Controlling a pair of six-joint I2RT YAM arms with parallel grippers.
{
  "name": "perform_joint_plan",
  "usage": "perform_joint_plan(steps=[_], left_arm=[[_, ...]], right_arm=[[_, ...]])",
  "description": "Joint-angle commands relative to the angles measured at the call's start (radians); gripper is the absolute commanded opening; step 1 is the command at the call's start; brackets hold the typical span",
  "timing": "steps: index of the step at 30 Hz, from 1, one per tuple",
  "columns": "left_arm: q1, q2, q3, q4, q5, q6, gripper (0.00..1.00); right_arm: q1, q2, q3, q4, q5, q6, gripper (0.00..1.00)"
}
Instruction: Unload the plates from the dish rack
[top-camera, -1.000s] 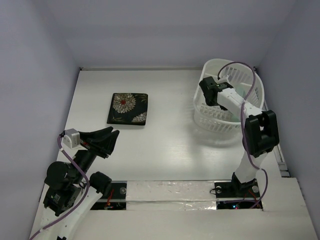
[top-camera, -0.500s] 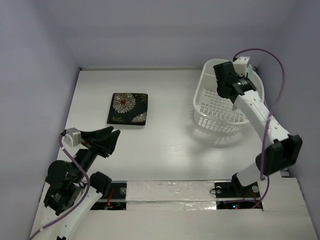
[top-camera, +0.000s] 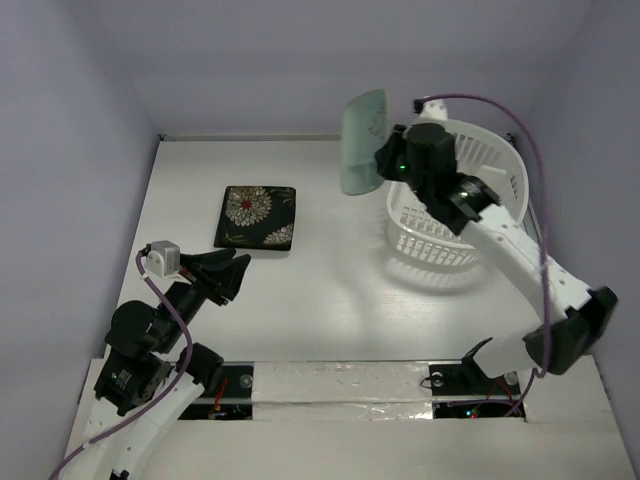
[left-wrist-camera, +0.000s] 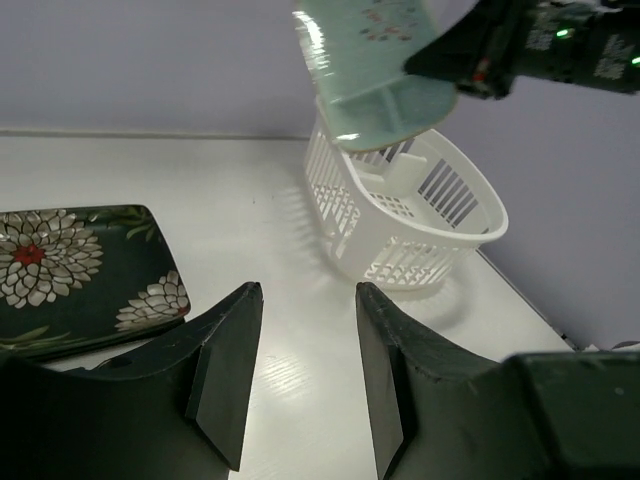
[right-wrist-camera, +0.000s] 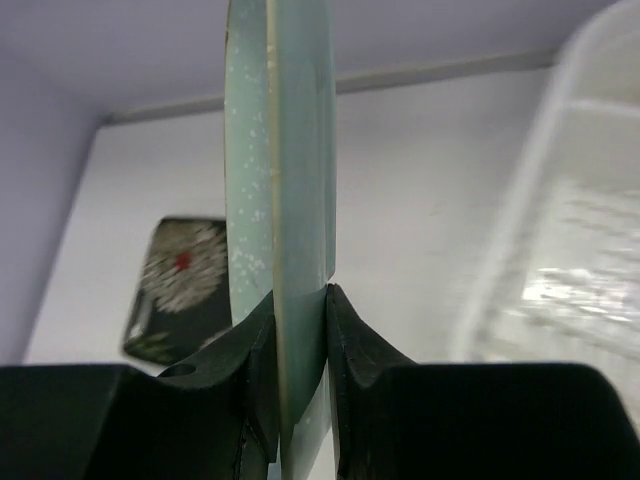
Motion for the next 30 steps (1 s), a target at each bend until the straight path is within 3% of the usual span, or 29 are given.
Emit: perform_joint_plan(steps=[1,13,19,25,30], left_arm=[[-0.006,0.029,-0.007,0.037,-0.018,-0.011,0.39],[0.003,0.046,-0.007,0.031,-0.057,-0.02,0.4],[0.014,0.066,-0.006,0.031,-0.057,-0.02,0.4],[0.023,0.072,-0.007,0.034,-0.052,-0.018,0.4],[0.041,0.077,-0.007,0.039,-0.04,-0.015,0.4]], right_arm=[[0.056,0.13,-0.026,0.366,-0.246,0.179,0.0],[0.2,0.558,0.063,0.738,-0.386,0.503,0.0],[0.21,0.668,0.086,0.784,-0.409,0.575,0.0],[0.21,0.693,0.057,0.829,-0.416,0.595,0.0],[0.219,0.505,-0.035,0.835,-0.412,0.483,0.0]])
